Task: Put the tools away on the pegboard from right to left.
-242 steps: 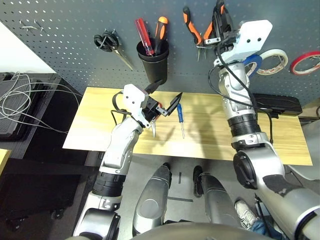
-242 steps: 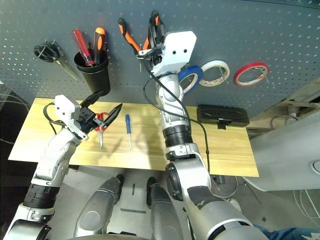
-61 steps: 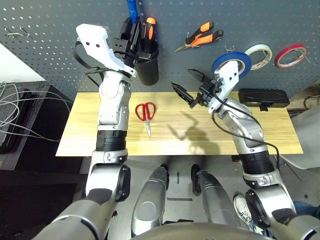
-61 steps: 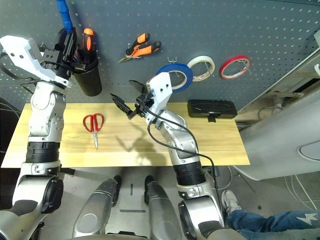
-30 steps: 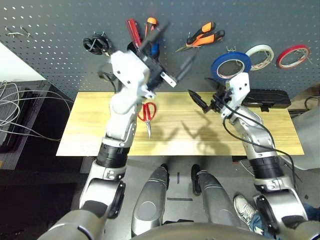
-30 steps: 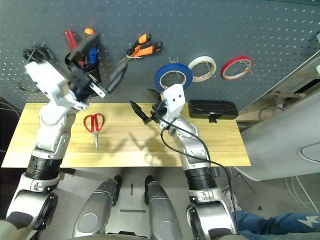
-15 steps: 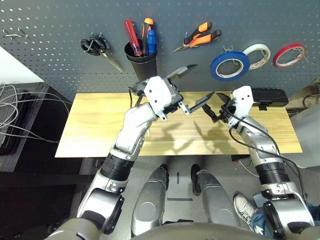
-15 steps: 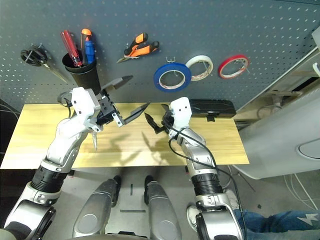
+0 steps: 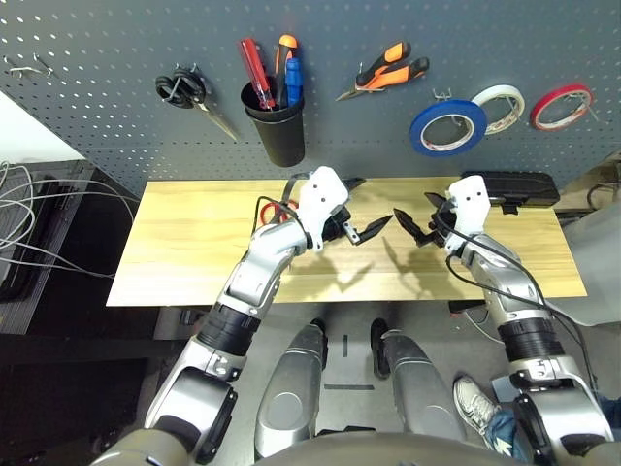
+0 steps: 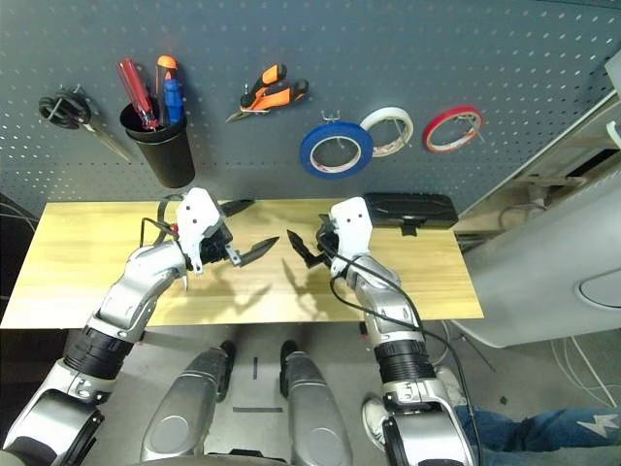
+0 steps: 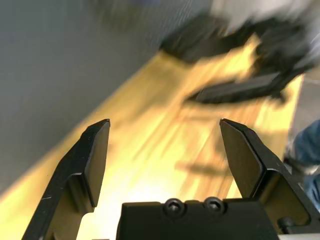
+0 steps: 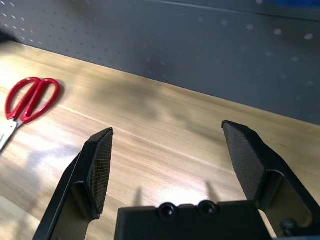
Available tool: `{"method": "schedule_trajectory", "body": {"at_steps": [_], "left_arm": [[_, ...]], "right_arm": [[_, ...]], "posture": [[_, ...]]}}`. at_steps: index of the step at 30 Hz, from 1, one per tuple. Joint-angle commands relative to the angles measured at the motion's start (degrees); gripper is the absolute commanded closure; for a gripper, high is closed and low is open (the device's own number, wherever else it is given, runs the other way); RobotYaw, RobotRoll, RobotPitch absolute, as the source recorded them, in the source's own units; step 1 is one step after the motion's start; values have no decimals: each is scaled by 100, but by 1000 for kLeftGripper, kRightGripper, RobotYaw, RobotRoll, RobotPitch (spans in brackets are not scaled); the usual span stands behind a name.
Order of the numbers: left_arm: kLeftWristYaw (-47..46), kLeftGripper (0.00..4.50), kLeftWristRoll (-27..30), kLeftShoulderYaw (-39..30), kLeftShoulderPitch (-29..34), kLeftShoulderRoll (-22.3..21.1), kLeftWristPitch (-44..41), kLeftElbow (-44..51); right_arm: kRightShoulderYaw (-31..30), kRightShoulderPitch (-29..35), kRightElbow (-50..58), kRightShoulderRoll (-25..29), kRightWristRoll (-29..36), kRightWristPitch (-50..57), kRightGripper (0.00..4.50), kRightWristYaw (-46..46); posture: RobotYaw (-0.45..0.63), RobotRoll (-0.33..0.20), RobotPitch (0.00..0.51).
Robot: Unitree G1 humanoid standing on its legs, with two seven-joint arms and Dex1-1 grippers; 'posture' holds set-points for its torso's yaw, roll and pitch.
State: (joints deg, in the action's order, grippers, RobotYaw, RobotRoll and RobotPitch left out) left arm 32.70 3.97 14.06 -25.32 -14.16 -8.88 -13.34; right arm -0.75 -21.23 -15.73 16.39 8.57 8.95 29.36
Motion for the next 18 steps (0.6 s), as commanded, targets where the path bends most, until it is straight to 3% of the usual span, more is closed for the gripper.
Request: {"method": "schedule_trajectory", "body": {"at_steps": [1,10,18], "left_arm": [[-321,24,-60,-270,-52,102,-66,-505],[-1360,24,-43,-1087,-474,245,108,-1996],[-2041,24,-191,-1476,-644,117,454,-3047]], "right_arm": [[-52,128,106,-2,4,130,0,52],[-187,72,176,-92,-29,313,0,103],[-511,-286,81,-476,-132,471,0,47]], "posture": [[75,0,280],[69,0,280],[53,0,281]]}}
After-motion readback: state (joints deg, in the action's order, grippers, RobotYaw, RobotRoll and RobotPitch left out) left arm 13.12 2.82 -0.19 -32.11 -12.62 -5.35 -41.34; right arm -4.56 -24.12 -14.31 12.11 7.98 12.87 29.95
